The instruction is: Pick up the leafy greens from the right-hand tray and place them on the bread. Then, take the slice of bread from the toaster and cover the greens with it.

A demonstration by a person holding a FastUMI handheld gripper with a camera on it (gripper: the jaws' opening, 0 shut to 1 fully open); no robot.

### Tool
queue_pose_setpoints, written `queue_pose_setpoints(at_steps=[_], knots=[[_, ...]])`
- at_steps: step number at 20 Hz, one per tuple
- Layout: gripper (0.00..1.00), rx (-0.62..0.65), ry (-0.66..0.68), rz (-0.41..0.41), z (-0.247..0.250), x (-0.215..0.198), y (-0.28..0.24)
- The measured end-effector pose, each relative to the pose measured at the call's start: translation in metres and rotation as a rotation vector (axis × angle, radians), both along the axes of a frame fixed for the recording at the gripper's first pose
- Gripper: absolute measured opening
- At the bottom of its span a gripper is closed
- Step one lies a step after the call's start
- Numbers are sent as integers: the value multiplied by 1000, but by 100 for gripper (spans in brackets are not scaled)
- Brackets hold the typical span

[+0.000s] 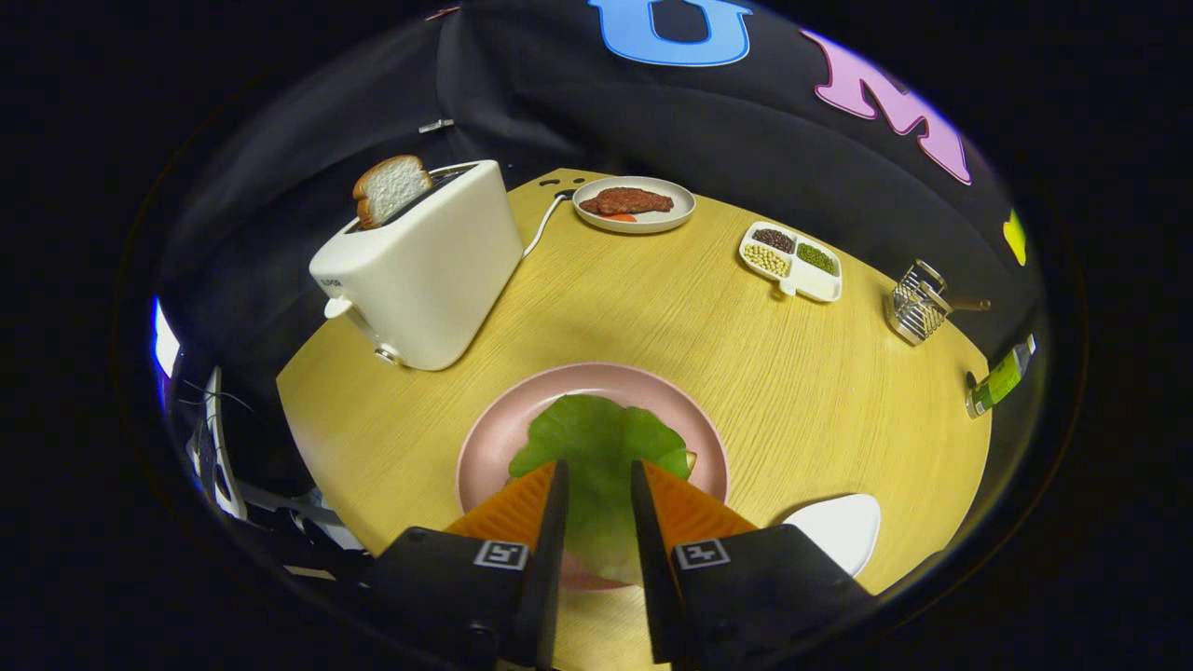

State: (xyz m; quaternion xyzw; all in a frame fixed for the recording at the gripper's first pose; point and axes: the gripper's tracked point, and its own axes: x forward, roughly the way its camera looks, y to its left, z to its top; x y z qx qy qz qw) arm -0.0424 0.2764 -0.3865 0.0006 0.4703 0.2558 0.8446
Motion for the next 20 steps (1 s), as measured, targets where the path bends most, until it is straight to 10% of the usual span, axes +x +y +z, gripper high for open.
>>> queue_pose_setpoints(at_steps=[6, 20], knots=[[71, 61, -66, -48, 38, 5, 7], [74, 237, -354, 60, 235, 81, 151]])
